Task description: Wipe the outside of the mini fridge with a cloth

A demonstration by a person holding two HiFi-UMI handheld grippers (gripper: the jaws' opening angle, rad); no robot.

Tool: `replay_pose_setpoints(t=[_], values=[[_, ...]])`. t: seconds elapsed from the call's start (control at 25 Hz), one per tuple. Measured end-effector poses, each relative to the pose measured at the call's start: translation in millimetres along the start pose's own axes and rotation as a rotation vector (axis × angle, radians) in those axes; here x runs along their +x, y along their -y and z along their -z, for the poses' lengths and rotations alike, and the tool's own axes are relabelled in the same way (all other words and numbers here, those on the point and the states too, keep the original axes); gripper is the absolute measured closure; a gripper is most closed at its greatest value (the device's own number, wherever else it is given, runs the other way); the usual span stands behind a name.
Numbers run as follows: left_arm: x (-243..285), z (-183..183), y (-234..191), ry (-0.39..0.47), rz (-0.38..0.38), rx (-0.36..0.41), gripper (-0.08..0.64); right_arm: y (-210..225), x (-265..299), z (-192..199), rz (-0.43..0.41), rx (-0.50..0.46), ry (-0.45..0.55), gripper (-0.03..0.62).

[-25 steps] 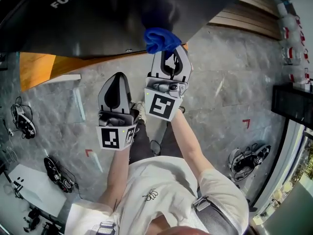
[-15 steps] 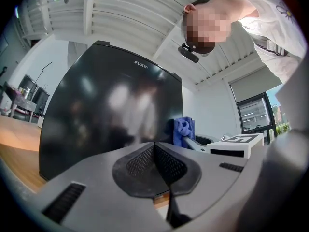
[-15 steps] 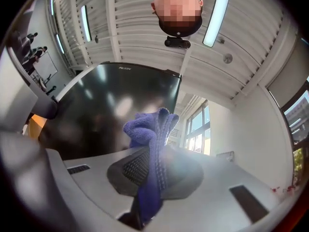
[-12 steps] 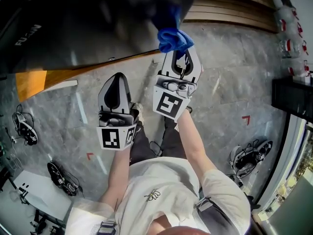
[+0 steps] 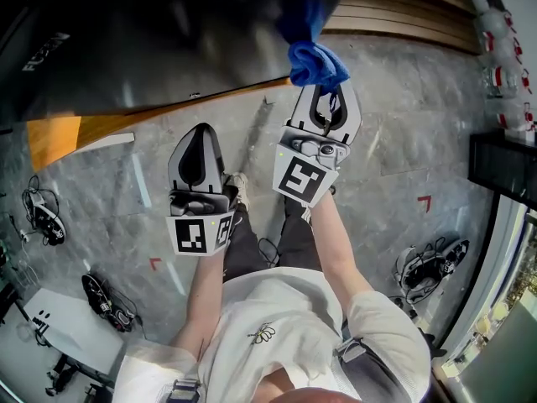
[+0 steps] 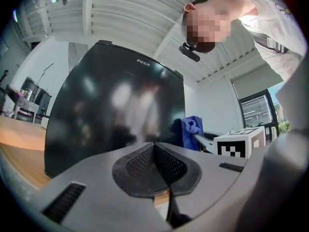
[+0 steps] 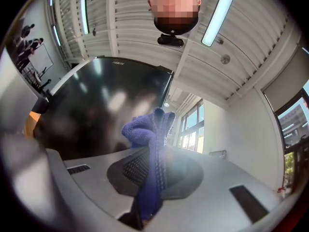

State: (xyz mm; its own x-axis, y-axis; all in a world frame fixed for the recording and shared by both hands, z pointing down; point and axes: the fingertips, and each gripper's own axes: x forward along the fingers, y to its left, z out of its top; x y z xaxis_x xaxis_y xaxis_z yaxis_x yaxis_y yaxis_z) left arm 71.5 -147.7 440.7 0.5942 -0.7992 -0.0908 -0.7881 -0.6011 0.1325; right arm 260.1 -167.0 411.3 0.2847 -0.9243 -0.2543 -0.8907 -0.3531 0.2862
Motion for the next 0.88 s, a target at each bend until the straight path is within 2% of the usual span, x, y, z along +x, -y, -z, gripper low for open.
replay_pose_setpoints(t=[0.2, 0.36, 0.72, 0.88], values=[[-17.1, -8.6, -18.3, 0.009, -0.023, 0.006, 0.555, -15.9, -22.4, -20.5, -0.009, 0.057, 0.005, 0.531], [-34.0, -16.7, -39.9, 0.022, -0.055, 0.021, 0.555, -51.7, -36.2, -46.4, -0.061, 0.130, 0.045, 0.531], [-89.1, -27.3, -107.5, 0.042, -0.153, 0.042, 0.555, -198.2, -62.1, -85.6, -0.294, 0.282, 0.089, 0.531], [-117.0, -29.4, -139.2, 0.037, -0.197, 0.063, 0.555, -271.6, -67.3, -81.8, -0.404, 0.238, 0.102, 0.531]])
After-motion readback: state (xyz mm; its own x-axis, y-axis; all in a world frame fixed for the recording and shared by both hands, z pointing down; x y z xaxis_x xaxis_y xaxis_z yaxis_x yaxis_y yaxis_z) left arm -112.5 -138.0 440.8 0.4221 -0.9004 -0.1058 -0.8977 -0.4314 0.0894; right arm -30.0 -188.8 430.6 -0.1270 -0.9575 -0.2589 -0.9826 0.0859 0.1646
